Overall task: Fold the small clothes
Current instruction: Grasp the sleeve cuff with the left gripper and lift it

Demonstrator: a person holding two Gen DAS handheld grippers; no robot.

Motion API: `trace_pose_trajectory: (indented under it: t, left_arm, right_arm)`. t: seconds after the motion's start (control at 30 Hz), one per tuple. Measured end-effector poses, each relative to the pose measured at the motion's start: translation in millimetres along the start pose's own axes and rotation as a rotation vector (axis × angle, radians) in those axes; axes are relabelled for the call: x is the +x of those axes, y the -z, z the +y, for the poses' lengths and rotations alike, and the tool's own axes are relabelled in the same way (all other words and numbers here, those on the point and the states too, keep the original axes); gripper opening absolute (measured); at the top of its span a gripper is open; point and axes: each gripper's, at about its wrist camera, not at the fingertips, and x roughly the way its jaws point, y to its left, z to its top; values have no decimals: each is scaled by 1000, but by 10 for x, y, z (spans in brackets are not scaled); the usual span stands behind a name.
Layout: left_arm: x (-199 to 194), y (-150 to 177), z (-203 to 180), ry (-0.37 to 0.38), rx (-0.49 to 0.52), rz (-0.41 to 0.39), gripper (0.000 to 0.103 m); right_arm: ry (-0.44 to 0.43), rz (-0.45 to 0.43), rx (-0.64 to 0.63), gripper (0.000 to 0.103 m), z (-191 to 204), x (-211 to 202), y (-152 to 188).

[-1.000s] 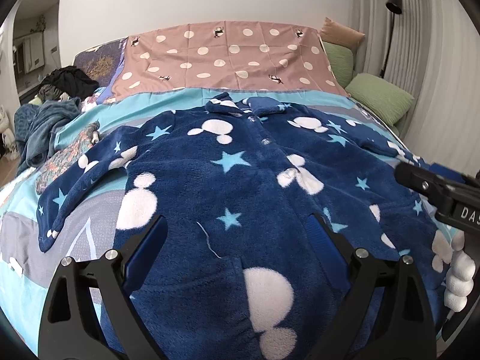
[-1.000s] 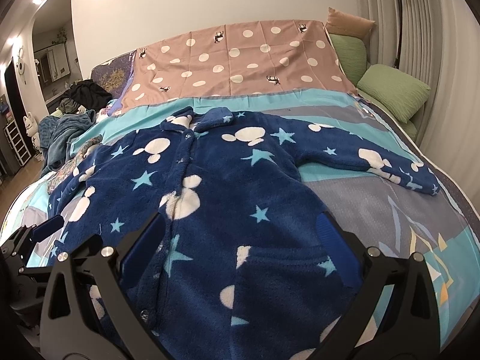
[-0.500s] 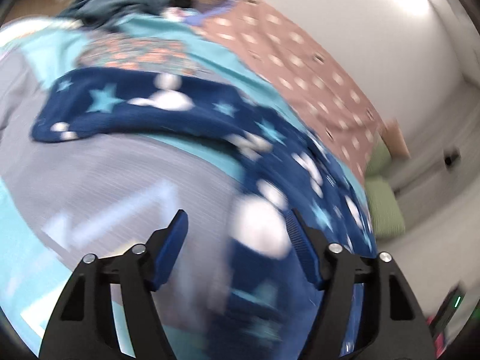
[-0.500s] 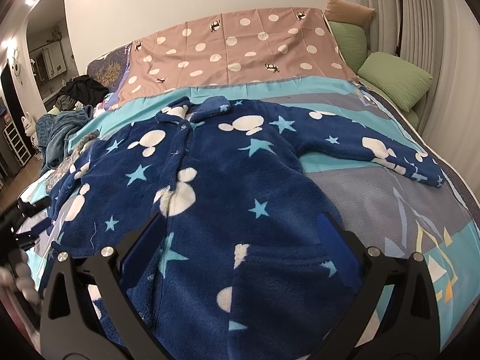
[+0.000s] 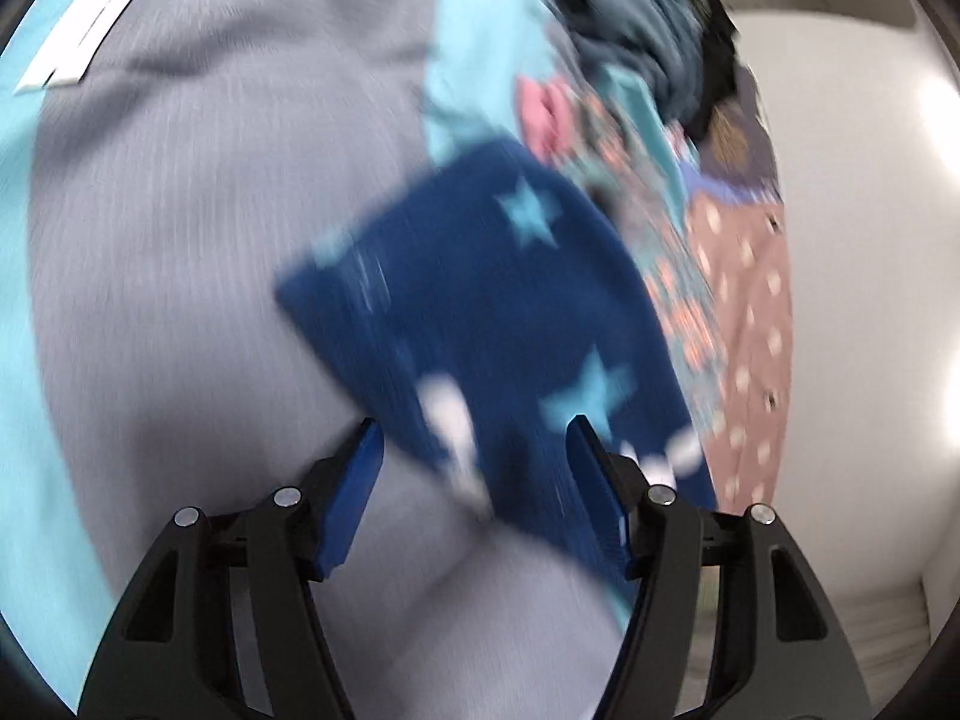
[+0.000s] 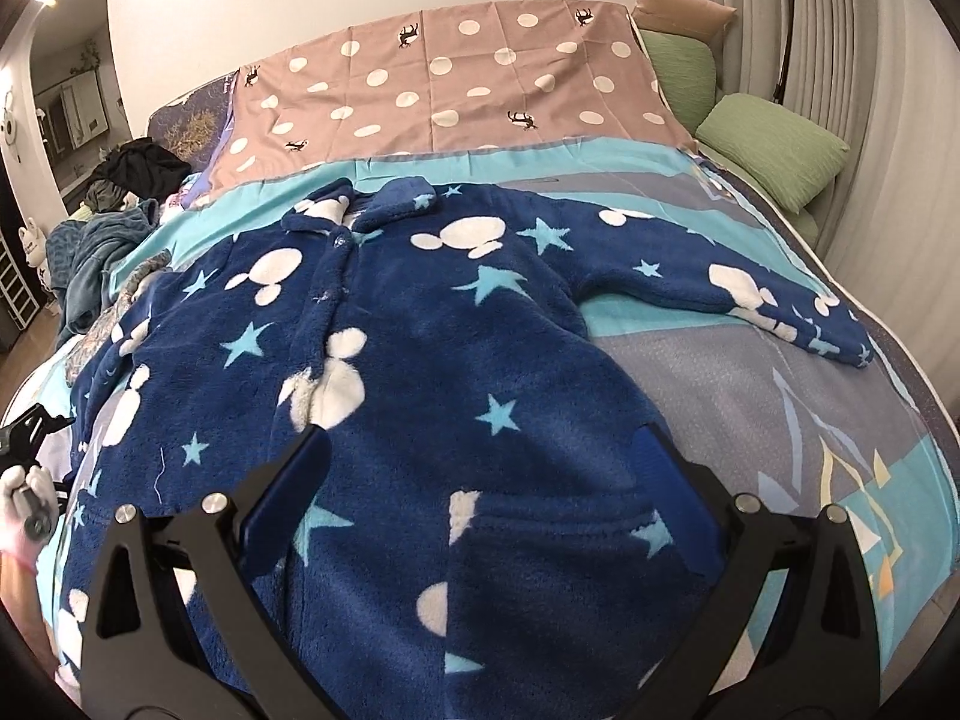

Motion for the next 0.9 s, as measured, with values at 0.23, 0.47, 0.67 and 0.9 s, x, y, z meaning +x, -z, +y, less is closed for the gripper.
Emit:
trace_pose_trajectory:
  t: [0.23, 0.47, 0.67, 0.9]
  left_arm:
    - [-53, -193, -224, 160, 13, -82, 7]
    - [-781, 538, -1989, 411, 527, -126, 7]
    - [-824, 2069, -3256, 623, 945, 68, 8]
    - [31, 3919, -3346, 500, 1341, 337, 29]
  right_arm:
    - [18, -3, -15, 101, 3, 13, -38]
    - [-8, 29, 20, 101, -45, 139, -59]
    - [-29, 22, 9, 101, -37, 134, -18]
    - [30, 25, 80, 101, -389, 116, 6]
